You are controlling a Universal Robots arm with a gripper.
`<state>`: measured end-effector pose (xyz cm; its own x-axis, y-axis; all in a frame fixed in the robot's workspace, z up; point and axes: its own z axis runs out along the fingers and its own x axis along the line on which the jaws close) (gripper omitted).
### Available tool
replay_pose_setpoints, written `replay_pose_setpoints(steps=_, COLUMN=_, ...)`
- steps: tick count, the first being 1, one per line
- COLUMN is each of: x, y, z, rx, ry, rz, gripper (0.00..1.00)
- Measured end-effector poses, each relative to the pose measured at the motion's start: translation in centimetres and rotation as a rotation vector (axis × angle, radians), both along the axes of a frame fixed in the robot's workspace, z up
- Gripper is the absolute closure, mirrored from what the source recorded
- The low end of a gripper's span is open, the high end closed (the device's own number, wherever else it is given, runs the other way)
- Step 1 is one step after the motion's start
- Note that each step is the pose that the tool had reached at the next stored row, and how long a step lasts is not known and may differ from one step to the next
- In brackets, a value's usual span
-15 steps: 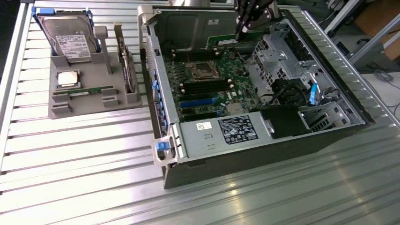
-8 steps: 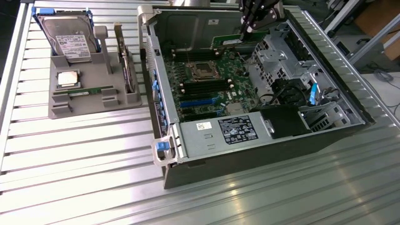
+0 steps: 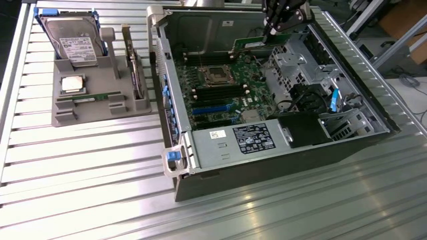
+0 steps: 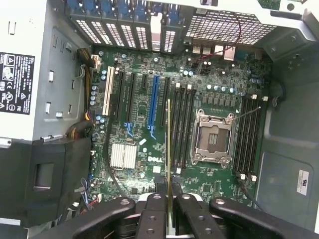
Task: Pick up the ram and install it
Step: 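Pick up the ram and move it above insertion slot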
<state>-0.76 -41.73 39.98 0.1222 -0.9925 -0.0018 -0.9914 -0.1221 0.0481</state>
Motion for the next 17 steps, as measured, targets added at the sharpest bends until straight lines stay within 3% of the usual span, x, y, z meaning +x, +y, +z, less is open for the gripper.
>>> replay_pose_setpoints(steps=17, x=2.7, y=0.0, z=0.0, rx=-0.0029, ry=0.0, rz=0.0, gripper=0.86)
